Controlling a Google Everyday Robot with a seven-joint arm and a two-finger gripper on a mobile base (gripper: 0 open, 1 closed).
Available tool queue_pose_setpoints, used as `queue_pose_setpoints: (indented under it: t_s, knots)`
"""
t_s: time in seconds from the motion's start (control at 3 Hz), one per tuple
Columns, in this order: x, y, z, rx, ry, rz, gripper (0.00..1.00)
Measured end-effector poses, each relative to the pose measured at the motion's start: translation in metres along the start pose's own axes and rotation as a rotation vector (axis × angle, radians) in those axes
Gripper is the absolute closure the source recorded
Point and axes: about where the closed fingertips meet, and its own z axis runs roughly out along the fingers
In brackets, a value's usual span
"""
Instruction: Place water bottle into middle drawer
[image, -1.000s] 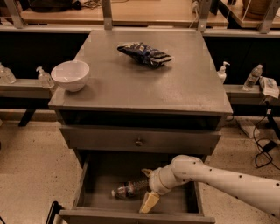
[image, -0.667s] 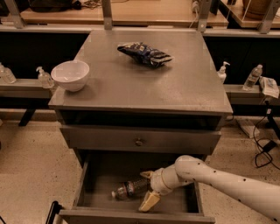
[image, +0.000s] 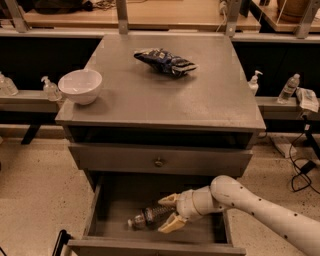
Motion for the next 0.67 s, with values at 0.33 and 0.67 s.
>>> queue_pose_setpoints:
  t_s: [0.33,0.67]
  knots:
    - [0.003,-0.001,-0.042,0.058,-0.078,0.023,0.04]
    - [0.02,-0.003,-0.101,0.077,-0.137,0.053,0.0]
